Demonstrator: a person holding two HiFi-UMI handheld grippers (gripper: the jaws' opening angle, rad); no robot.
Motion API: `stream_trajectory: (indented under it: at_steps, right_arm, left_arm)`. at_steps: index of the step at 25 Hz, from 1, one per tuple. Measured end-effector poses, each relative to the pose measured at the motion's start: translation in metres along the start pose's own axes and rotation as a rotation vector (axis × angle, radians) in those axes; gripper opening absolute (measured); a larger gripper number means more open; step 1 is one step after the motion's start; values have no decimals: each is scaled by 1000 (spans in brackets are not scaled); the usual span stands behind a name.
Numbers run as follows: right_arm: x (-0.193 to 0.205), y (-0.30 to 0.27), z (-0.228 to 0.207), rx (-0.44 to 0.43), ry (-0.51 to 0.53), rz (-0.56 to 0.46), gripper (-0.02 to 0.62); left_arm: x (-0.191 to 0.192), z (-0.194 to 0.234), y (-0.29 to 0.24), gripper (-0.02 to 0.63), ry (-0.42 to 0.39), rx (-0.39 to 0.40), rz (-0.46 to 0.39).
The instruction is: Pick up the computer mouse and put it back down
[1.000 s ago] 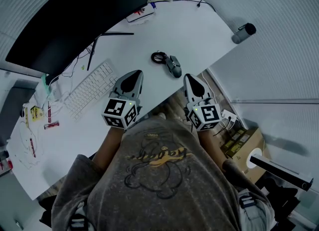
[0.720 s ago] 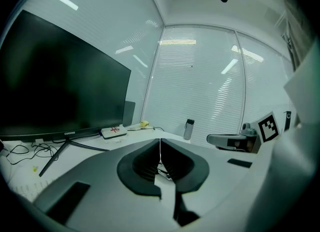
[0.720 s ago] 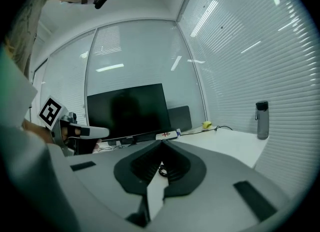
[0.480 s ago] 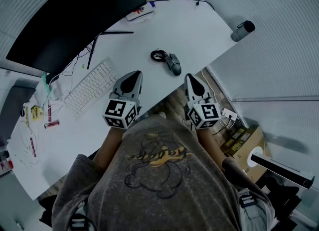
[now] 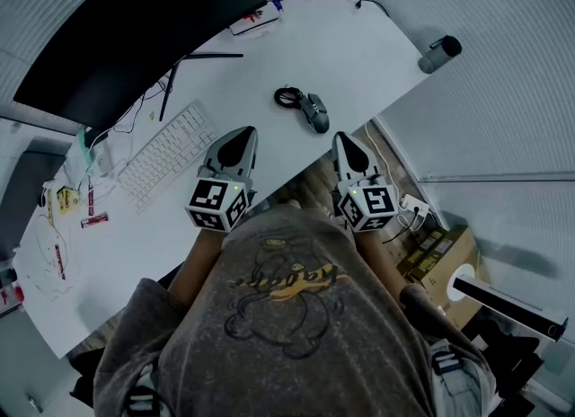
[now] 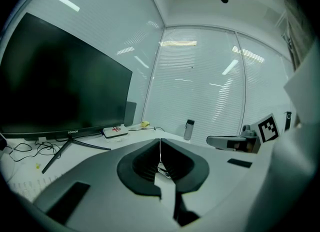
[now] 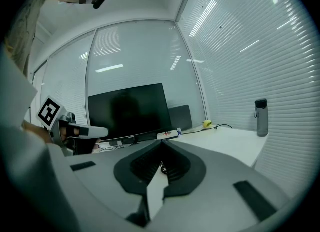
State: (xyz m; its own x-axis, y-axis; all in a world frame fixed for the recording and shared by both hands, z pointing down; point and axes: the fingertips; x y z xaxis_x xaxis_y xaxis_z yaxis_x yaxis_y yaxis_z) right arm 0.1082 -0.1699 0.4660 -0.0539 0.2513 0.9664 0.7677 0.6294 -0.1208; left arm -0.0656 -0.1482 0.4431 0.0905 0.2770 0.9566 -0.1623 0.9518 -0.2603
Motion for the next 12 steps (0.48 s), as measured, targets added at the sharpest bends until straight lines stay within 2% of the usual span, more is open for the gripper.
stream_trajectory:
  at_steps: [12]
  right_arm:
    - [3, -1, 8, 0, -4, 3, 5]
  left_arm:
    - [1, 6, 6, 20, 6, -4, 4]
Point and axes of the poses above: the fingertips, and each gripper's own axes: y backward along the fingers, z to its left, x out of its underside, and after that the axes turned 15 degrees about -x, right-handed
